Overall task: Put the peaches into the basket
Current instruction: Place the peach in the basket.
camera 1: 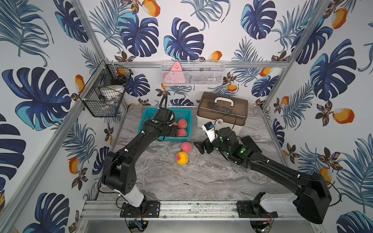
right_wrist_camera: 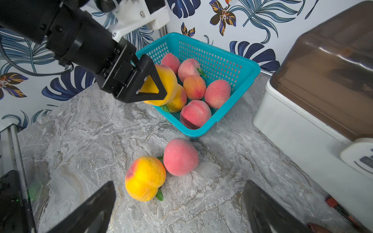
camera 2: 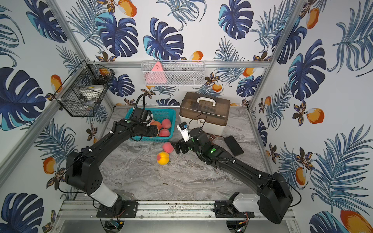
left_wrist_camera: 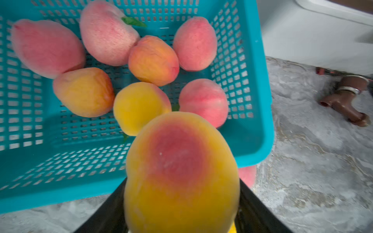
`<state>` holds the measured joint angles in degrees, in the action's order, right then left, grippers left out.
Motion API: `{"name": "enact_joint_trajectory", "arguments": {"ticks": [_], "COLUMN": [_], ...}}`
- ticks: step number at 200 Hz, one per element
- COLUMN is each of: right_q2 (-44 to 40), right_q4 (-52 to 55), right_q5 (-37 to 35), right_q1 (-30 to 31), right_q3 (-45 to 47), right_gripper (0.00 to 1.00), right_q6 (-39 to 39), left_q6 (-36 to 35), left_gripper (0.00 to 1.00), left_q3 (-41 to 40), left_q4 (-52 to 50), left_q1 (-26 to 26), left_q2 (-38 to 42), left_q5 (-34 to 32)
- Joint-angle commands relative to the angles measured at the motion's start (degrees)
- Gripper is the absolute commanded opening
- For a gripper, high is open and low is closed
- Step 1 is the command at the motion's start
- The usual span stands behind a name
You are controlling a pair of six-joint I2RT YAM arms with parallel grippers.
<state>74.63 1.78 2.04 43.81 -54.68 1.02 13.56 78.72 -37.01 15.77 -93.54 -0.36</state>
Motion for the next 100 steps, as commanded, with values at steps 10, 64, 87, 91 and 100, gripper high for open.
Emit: {"name": "enact_joint_trajectory", "arguments": {"ticks": [10,64,87,91,100], "right_q2": [0.8,4.1,5.4,5.6,5.8], "right_q4": [0.8,2.7,5.3,5.4,5.4], "right_q5": [0.0,0.9,0.8,1.2,1.8], "right_q1": [0.0,0.0,0.0,0.0,0.0], "right_q3": [-1.1,-4.0,-6.8,-7.2,-7.8], "right_gripper": [1.0,1.0,1.0,1.0,1.0], "right_q6": [1.2,1.8,3.4,3.5,3.6], "left_q6": [-0.4,-2.8,-2.8,-2.7,-2.6], "left_gripper": [0.66,0.66,0.66,0.66,0.66], "left_q3": [0.9,5.0,5.5,5.4,5.2], "left_q4": [1.6,-1.0,-1.7,-1.5,-0.9], "left_q1": [-1.8,-4.0,-4.3,-4.3,-4.3], "left_q2": [-0.2,-2.2,-3.4,-3.5,-3.7], "left_q5": [-5.0,-10.1,-12.7,-13.1,-14.0]}}
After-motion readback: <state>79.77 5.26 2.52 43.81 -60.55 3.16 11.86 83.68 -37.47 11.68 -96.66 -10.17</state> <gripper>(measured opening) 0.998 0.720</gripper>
